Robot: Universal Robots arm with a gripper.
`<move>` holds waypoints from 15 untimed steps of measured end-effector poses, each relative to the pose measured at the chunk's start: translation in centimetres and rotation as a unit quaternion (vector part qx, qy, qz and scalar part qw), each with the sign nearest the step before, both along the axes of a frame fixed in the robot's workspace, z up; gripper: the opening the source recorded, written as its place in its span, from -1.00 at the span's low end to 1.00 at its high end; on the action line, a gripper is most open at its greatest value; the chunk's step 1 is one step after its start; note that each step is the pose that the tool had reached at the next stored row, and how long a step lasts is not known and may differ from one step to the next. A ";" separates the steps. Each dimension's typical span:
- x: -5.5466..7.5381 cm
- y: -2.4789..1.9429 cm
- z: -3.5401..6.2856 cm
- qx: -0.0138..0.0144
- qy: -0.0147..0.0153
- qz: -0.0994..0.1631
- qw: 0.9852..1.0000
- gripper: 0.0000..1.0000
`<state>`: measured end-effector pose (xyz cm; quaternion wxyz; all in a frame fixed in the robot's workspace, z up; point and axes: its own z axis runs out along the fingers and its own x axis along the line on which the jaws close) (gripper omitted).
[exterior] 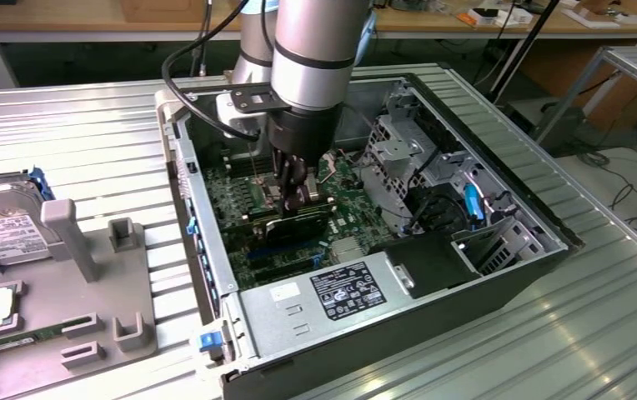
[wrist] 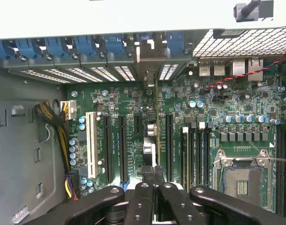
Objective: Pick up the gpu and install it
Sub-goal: 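Press down on the gpu until it lock into place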
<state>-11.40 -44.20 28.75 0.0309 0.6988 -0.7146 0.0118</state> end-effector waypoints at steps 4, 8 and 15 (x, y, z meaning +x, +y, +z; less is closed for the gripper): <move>0.0 0.00 -0.13 0.000 -0.002 0.000 1.000 -0.79; -0.3 0.00 -0.31 0.000 -0.005 0.000 1.000 -0.79; -1.0 0.00 -0.63 0.000 -0.009 0.000 1.000 -0.79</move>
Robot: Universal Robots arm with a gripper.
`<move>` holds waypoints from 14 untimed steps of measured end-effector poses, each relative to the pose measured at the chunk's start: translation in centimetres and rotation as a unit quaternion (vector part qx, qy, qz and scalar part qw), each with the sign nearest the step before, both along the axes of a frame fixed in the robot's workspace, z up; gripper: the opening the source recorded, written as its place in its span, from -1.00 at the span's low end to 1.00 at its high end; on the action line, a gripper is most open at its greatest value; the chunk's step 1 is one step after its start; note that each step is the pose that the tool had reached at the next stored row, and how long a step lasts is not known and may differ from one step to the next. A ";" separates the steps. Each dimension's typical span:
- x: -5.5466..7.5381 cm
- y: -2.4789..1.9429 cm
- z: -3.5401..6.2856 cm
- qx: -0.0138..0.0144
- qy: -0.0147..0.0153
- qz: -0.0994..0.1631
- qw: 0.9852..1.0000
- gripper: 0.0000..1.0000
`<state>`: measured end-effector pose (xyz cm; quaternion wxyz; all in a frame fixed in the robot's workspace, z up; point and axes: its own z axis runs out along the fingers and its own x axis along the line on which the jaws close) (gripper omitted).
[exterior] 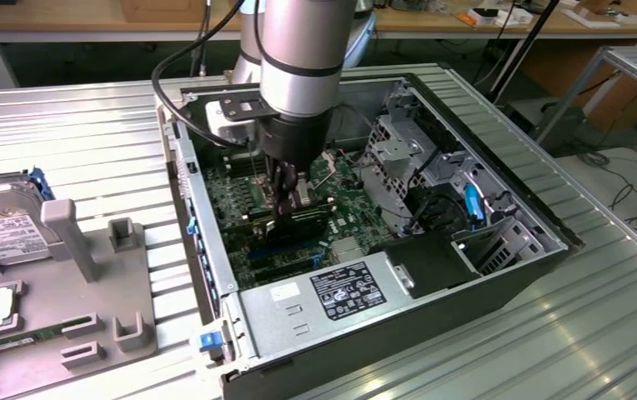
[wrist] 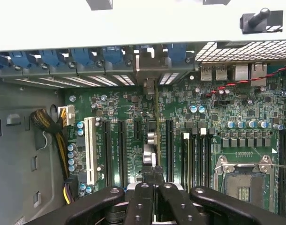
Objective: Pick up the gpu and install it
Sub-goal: 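Press down on the gpu until it lock into place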
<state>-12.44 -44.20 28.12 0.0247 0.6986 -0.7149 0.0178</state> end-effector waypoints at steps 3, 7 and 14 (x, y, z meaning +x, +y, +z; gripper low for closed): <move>-0.1 0.00 -0.19 0.000 -0.001 0.000 1.000 -0.79; -0.1 -0.01 -0.36 0.000 -0.001 0.000 1.000 -0.79; -0.1 0.00 -0.44 0.000 -0.001 0.000 1.000 -0.79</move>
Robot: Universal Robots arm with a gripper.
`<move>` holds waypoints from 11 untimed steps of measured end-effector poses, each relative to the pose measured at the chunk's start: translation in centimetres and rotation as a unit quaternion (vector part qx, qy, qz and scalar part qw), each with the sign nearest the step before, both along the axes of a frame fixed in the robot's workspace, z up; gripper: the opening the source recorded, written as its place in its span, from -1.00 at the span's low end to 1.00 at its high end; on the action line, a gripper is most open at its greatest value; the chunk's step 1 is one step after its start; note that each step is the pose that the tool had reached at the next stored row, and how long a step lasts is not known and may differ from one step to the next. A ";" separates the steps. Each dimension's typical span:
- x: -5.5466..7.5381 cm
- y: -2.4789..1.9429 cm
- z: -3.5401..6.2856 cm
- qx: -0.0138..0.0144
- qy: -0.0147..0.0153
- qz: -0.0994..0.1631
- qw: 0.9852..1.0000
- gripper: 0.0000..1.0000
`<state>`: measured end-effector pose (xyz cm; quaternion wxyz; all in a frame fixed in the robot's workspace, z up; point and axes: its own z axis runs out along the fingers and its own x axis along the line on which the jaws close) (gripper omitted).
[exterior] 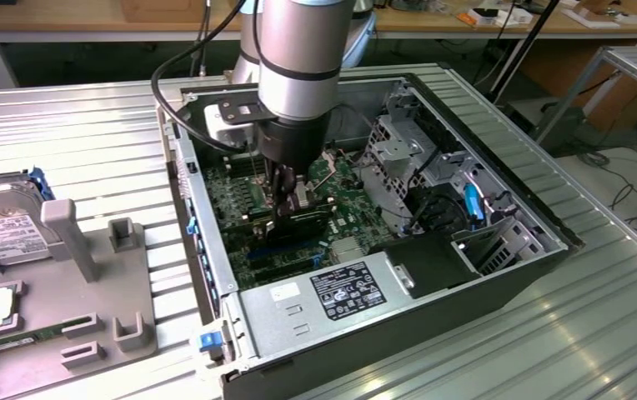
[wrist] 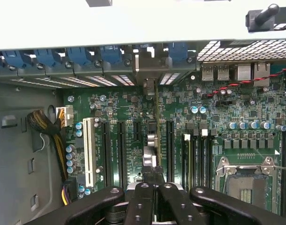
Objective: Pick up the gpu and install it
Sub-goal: 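Press down on the gpu until it lock into place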
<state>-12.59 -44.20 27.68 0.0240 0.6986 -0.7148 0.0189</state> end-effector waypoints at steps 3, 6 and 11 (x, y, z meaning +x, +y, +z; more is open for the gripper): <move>0.0 0.00 -0.11 0.000 0.000 0.000 1.000 -0.79; -0.1 0.00 -0.20 0.000 0.000 0.000 1.000 -0.79; -0.1 0.00 -0.33 0.000 0.000 0.000 1.000 -0.79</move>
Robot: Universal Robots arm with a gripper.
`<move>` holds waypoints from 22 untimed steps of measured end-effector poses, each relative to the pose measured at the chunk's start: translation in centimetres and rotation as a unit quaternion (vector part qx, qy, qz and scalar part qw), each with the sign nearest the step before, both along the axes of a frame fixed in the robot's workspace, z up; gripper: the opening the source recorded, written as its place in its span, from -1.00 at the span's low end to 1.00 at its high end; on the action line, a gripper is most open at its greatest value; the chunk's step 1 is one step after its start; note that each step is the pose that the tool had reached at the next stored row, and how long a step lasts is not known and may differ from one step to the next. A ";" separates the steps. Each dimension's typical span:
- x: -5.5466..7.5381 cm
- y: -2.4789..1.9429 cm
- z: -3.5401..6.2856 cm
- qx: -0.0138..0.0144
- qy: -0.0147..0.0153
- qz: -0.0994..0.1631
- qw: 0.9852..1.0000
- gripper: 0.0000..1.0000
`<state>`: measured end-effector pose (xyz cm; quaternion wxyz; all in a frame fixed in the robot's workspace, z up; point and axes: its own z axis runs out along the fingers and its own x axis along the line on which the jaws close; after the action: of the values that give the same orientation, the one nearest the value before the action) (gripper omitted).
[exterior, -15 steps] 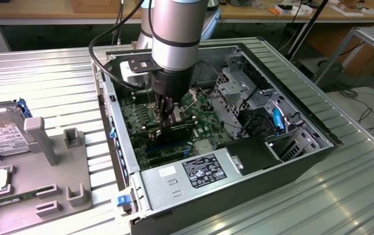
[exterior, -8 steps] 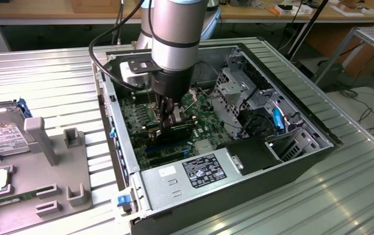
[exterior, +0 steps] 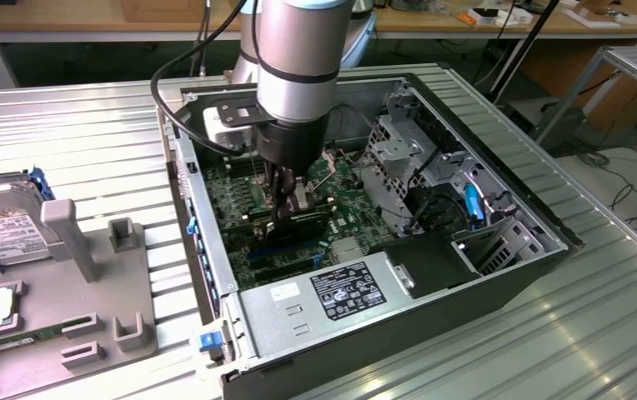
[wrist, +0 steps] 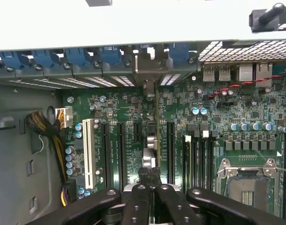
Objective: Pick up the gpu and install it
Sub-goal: 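Press down on the gpu until it lock into place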
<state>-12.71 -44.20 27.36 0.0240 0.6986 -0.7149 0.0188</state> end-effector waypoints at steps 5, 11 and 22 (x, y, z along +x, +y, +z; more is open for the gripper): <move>0.0 0.00 -0.01 0.000 0.000 0.000 1.000 -0.79; 0.0 0.00 0.82 0.000 0.000 0.000 1.000 -0.79; -0.4 0.00 4.95 0.000 0.000 0.000 1.000 -0.79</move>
<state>-13.07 -44.20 32.31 0.0237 0.6985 -0.7150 0.0191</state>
